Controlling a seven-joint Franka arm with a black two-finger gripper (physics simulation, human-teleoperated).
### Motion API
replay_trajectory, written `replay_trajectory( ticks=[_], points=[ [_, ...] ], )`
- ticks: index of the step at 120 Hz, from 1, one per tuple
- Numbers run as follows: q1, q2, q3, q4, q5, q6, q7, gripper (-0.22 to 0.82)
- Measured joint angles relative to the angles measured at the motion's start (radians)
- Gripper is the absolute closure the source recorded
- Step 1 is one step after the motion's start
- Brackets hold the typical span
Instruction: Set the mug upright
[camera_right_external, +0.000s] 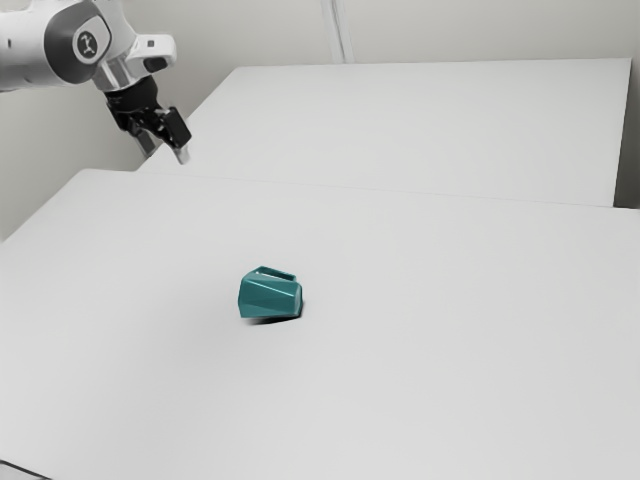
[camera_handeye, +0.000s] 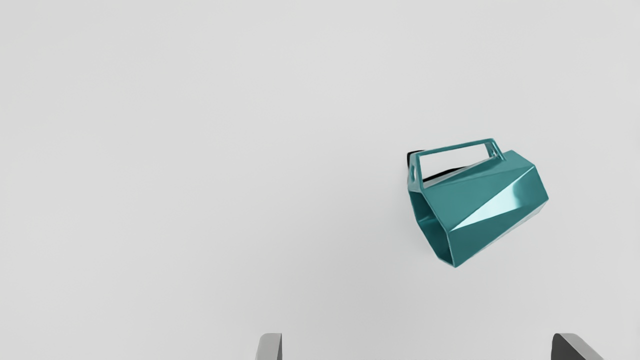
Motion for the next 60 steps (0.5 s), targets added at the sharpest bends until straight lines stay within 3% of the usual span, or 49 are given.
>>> replay_trajectory(
  ticks=[60],
  points=[
    [0.017, -0.096, 0.105, -0.349, -0.375, 0.147, 0.045, 0.02]
  ],
)
